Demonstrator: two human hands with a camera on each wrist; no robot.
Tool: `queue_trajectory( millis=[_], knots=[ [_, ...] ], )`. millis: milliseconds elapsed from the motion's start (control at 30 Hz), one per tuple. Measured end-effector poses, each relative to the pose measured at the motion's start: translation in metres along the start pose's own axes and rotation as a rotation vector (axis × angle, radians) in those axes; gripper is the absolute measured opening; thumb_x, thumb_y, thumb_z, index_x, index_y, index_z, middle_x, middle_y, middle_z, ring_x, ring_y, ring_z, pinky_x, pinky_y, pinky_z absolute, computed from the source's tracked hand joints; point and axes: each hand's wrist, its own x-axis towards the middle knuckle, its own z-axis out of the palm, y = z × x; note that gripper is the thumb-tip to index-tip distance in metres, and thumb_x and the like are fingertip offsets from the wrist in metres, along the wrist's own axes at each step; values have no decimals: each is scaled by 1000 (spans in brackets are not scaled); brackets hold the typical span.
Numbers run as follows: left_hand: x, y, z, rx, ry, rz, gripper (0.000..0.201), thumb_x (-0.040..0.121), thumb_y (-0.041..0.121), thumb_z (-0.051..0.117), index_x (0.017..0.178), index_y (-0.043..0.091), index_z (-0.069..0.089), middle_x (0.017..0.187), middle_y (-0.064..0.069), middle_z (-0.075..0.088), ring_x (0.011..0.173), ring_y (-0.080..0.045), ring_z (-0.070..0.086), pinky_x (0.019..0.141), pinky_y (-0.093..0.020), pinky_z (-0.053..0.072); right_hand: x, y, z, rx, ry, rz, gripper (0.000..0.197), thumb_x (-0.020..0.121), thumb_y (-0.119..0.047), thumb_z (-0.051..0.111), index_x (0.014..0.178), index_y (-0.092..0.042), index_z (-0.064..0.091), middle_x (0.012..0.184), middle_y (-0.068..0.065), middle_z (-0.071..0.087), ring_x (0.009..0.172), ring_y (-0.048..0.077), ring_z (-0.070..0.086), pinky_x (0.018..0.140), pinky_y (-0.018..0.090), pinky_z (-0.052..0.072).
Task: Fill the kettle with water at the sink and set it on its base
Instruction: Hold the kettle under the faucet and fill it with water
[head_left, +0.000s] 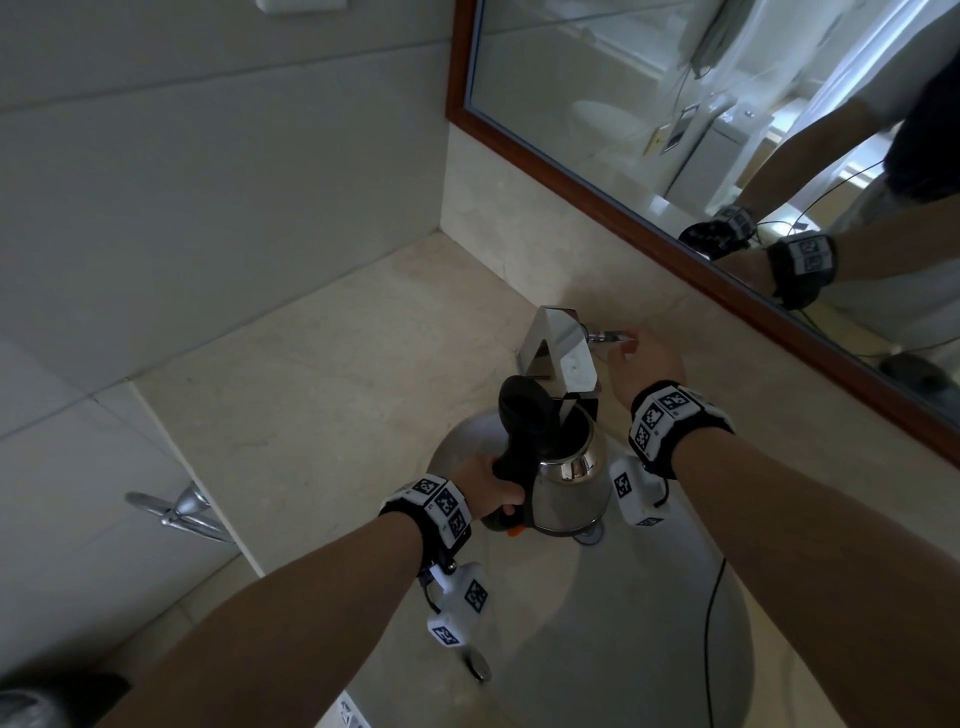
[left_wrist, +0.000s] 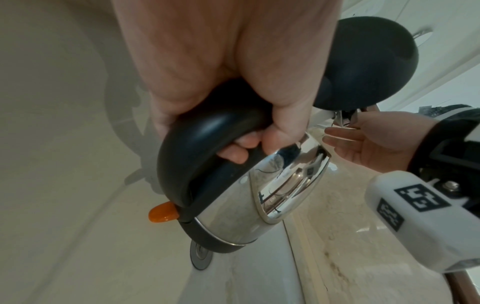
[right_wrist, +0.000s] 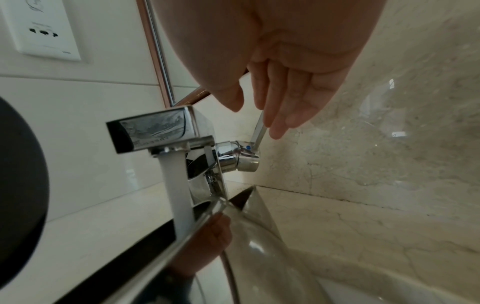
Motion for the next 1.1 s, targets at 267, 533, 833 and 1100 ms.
queue_trajectory(
  millis=[267,533,833,1100],
  knots=[
    [-1,-1,1,3,-2,15,13,63,15,64,50,16,61,60,-3,64,72,-20,62,89,-40,56,0,3,-4,24,-8,2,41,94,-23,49,134,-17,49,127,12,62,115,33,58,94,38,47],
    [-1,2,5,-37,21,34,21,72,5,63,53,12,58,58,-3,60,62,-15,58,82,-33,53,2,2,-4,-32,-51,5,42,96,-22,49,136,-10,49,132,15,59,120,35,55,100,40,44],
    [2,-4,4,-69,-7,16,23,72,4,63,52,13,60,59,-3,62,67,-18,59,89,-38,53,4,1,-3,-79,-63,7,41,97,-22,47,136,-8,49,134,16,57,122,35,53,98,39,44],
    [8,-14,5,-54,-16,-10,28,67,11,65,41,21,59,52,2,62,73,-21,61,93,-43,54,5,3,1,-87,-53,-6,36,95,-21,48,128,-7,54,129,17,59,117,35,56,94,38,46]
  ],
)
